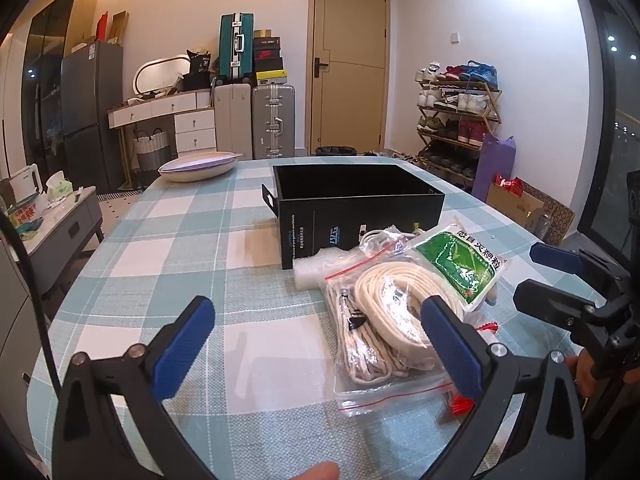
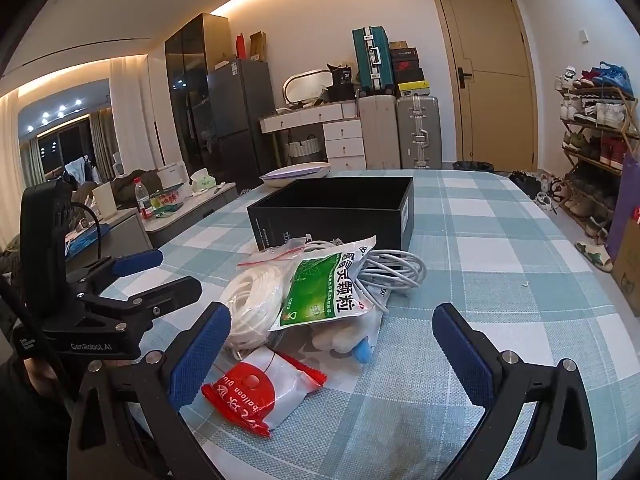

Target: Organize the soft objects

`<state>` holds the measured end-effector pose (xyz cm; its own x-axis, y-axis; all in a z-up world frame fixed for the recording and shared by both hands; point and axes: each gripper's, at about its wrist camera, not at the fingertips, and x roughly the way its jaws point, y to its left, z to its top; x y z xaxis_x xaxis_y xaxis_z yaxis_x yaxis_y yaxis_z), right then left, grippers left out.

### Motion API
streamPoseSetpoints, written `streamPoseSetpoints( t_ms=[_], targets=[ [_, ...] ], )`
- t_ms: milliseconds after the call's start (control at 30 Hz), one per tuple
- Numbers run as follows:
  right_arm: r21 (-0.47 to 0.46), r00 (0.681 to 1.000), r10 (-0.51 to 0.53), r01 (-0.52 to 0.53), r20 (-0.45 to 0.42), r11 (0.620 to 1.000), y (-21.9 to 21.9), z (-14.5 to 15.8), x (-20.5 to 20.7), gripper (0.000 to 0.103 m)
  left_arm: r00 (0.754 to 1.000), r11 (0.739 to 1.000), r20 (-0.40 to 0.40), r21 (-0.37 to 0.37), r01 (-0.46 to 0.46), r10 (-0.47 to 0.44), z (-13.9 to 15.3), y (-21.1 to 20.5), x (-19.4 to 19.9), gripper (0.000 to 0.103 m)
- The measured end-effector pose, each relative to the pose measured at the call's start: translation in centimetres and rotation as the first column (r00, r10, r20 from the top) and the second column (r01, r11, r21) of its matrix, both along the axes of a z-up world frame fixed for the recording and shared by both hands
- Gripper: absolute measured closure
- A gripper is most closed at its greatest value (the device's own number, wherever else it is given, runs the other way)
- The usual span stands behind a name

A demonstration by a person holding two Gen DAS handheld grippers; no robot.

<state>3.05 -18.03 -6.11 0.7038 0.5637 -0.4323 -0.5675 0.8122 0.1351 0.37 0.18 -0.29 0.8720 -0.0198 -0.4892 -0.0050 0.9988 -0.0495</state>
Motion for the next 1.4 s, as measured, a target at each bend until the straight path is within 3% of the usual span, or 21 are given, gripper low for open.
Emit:
streamPoseSetpoints(
  t_ms=[1033, 1400],
  targets=[
    [-0.020, 1.000, 0.004, -0.004, 0.002, 1.000, -0.15, -0.47, 0.03, 0.000, 1.000, 1.000, 0.001, 0.024, -0.006, 0.006, 0.31, 0.01, -0.19, 0.000],
    [-0.073, 1.000, 0.016, -0.015, 0.019, 0.997, 0.68, -0.26, -0.45, 0.000, 1.000, 1.000, -0.001, 0.023, -0.003, 0.003, 0.34, 0.05, -0.10, 0.000]
  ],
)
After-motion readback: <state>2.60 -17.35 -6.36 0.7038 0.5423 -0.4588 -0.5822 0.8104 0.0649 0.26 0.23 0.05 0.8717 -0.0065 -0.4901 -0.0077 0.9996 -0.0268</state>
